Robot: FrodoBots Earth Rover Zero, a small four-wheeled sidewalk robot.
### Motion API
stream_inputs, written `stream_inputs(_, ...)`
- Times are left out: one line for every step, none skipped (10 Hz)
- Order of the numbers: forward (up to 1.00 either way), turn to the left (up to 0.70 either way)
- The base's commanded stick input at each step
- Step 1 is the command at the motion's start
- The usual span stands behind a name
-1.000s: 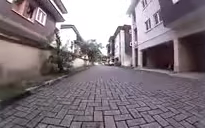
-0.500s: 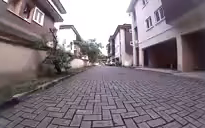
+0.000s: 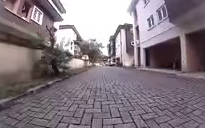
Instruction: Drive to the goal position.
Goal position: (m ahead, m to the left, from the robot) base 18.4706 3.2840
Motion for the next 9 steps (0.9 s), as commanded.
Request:
stream_inputs(0.69, 0.03)
stream_inputs(0.69, 0.03)
stream_inputs(0.69, 0.03)
stream_inputs(0.69, 0.03)
stream_inputs(0.69, 0.03)
stream_inputs(0.69, 0.03)
stream_inputs(0.69, 0.03)
stream_inputs(0.69, 0.03)
stream_inputs(0.69, 0.03)
